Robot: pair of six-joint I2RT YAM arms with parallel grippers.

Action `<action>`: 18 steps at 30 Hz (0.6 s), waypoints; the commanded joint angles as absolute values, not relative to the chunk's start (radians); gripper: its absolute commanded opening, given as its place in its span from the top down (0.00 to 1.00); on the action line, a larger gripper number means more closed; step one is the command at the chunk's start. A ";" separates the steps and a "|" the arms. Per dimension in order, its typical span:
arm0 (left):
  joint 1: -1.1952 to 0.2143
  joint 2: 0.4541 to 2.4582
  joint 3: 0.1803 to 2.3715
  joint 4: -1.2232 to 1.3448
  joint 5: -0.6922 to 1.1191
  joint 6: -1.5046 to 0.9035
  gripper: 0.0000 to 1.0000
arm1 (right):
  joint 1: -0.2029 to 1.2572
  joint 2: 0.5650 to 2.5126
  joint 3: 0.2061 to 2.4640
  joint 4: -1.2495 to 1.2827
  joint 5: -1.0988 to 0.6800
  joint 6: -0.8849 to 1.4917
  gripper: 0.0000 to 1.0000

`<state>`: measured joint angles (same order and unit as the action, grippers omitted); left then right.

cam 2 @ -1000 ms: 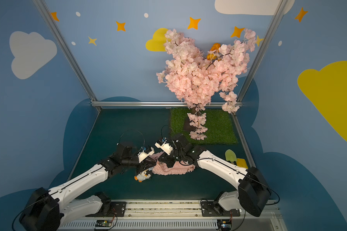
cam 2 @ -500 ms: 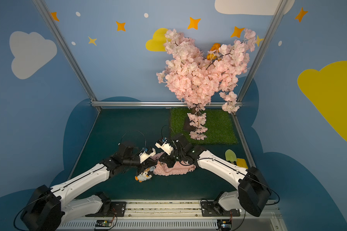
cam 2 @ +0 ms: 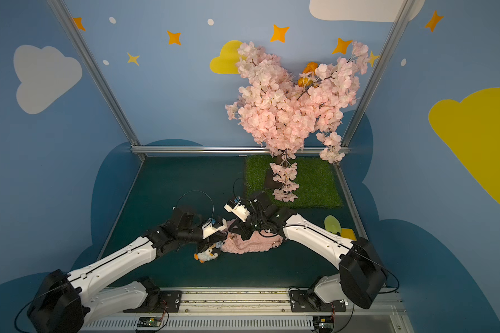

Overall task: Remove the decoration from the bag
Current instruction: Remove the decoration item from the bag.

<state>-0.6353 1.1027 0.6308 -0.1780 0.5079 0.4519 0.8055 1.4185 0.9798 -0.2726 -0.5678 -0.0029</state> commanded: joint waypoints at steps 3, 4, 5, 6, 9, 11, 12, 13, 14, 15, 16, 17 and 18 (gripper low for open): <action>-0.665 1.070 0.652 -0.255 0.480 0.551 0.98 | 0.779 1.456 1.035 -0.288 -0.595 -0.030 1.00; -0.668 1.066 0.651 -0.254 0.474 0.556 0.98 | 0.779 1.464 1.038 -0.295 -0.596 -0.036 1.00; -0.670 1.063 0.652 -0.252 0.471 0.563 0.98 | 0.779 1.471 1.041 -0.298 -0.596 -0.042 1.00; -0.673 1.060 0.654 -0.251 0.470 0.565 0.98 | 0.778 1.476 1.040 -0.300 -0.595 -0.045 1.00; -0.679 1.055 0.664 -0.249 0.469 0.566 0.98 | 0.783 1.484 1.040 -0.299 -0.589 -0.053 1.00; -0.679 1.048 0.668 -0.240 0.465 0.562 0.98 | 0.788 1.495 1.039 -0.306 -0.589 -0.064 1.00; -0.677 1.047 0.672 -0.236 0.464 0.557 0.98 | 0.790 1.500 1.037 -0.312 -0.588 -0.071 1.00; -0.680 1.046 0.674 -0.232 0.463 0.553 0.98 | 0.792 1.504 1.034 -0.314 -0.588 -0.076 1.00; -0.679 1.044 0.678 -0.230 0.464 0.550 0.98 | 0.791 1.504 1.029 -0.311 -0.589 -0.076 1.00; -0.681 1.046 0.681 -0.229 0.465 0.549 0.98 | 0.791 1.503 1.022 -0.304 -0.588 -0.074 1.00; -0.680 1.047 0.684 -0.228 0.466 0.548 0.98 | 0.790 1.505 1.019 -0.301 -0.588 -0.074 1.00; -0.678 1.048 0.686 -0.225 0.464 0.546 0.98 | 0.791 1.510 1.017 -0.300 -0.587 -0.074 1.00; -0.679 1.046 0.690 -0.221 0.463 0.542 0.98 | 0.792 1.515 1.015 -0.298 -0.588 -0.076 1.00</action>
